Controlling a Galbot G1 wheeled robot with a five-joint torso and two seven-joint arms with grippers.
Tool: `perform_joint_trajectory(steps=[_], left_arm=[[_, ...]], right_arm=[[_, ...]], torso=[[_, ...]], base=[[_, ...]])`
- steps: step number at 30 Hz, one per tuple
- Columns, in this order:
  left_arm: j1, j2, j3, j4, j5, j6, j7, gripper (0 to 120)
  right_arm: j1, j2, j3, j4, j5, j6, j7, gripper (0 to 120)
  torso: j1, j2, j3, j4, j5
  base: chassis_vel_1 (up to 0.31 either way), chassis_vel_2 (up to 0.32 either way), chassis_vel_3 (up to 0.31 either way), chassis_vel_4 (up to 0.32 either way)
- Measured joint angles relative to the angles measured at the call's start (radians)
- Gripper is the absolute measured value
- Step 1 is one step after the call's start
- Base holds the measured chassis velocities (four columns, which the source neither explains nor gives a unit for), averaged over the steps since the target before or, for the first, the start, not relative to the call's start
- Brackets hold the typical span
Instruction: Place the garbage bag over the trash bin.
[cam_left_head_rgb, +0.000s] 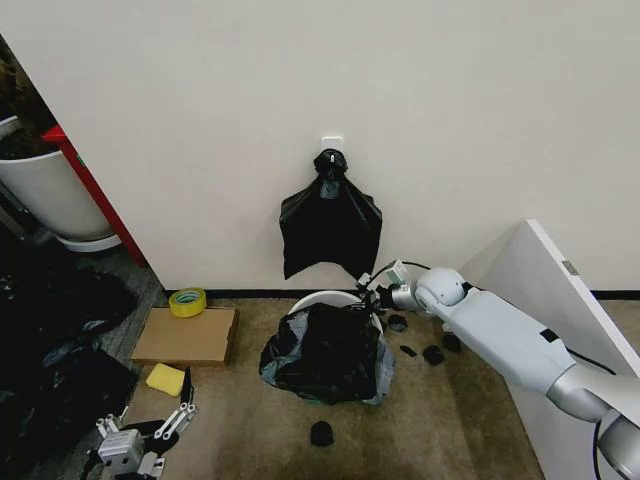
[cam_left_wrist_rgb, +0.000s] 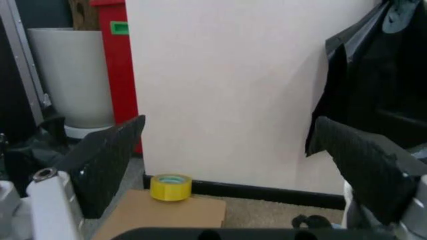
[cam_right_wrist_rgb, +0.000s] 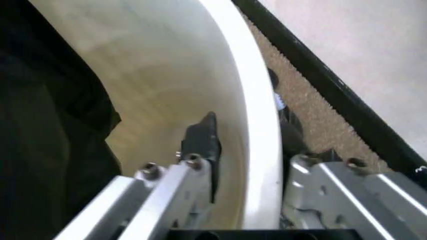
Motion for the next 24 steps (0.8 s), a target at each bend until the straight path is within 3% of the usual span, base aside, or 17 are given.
perform_joint_trajectory(steps=[4, 9, 15, 18, 24], left_arm=[[0.003, 0.0, 0.0, -0.011, 0.002, -0.002, 0.006, 100], [0.006, 0.001, -0.008, -0.014, -0.004, -0.004, 0.005, 100], [-0.006, 0.008, 0.0, -0.018, -0.005, 0.003, 0.009, 100], [-0.016, 0.016, 0.016, -0.034, -0.013, 0.023, 0.018, 100], [-0.03, 0.033, 0.022, -0.045, -0.02, 0.036, 0.023, 100]], right_arm=[[-0.017, -0.003, 0.018, 0.001, 0.043, -0.011, 0.024, 0], [-0.061, -0.037, 0.038, 0.051, 0.131, -0.039, 0.093, 0], [-0.149, -0.088, 0.113, 0.174, 0.335, -0.09, 0.291, 0], [-0.204, -0.127, 0.17, 0.275, 0.452, -0.081, 0.433, 0], [-0.297, -0.201, 0.239, 0.407, 0.53, -0.077, 0.65, 0]], torso=[[0.0, 0.0, 0.0, 0.0002, 0.0], [0.0, 0.0, 0.0, 0.0001, 0.0], [0.0, 0.0, 0.0, -0.0004, 0.0001], [0.0, 0.0, 0.0, 0.0004, 0.0001], [0.0, 0.0, 0.0, -0.0006, -0.0001]], base=[[0.0, 0.0, 0.0, 0.0], [0.0, 0.0, 0.0, 0.0], [0.0, 0.0, 0.0, 0.0], [0.0, 0.0, 0.0, 0.0], [0.0, 0.0, 0.0, 0.0]])
